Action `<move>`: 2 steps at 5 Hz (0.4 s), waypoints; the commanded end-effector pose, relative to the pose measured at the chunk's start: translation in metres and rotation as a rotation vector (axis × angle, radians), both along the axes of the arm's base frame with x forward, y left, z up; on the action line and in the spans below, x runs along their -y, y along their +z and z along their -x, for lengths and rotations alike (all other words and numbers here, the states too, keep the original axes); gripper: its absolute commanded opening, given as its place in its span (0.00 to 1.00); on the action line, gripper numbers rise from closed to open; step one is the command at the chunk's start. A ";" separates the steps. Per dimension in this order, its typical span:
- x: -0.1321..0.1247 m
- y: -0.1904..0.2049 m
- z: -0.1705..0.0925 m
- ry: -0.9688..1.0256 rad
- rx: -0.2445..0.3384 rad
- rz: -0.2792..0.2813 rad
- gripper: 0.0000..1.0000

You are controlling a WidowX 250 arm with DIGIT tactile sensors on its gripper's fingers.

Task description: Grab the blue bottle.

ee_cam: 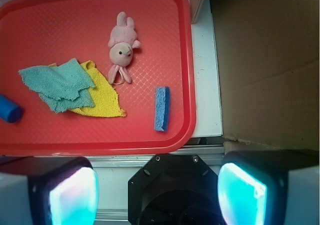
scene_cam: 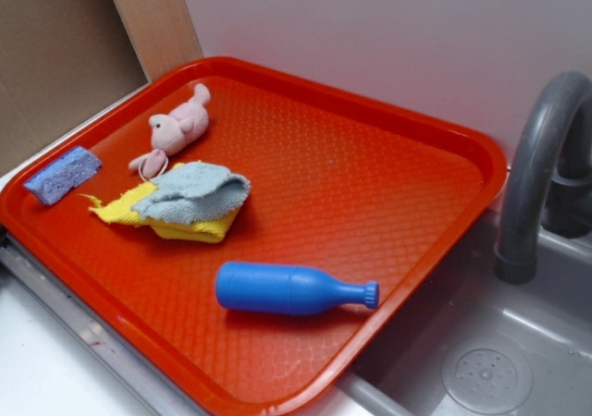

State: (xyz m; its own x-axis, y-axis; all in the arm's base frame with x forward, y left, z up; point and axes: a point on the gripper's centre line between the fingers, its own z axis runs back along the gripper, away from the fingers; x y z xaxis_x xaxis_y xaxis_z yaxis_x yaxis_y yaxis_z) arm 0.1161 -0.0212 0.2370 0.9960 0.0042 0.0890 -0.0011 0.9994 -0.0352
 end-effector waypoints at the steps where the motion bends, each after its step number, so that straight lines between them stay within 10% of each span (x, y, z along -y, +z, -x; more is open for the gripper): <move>1: 0.000 0.000 0.000 0.000 0.000 0.000 1.00; 2: 0.025 0.003 -0.014 -0.107 0.051 -0.023 1.00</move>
State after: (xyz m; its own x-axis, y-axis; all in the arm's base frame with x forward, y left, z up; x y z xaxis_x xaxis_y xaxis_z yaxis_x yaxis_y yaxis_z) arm 0.1275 -0.0455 0.2261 0.9902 -0.1106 0.0847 0.1108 0.9938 0.0027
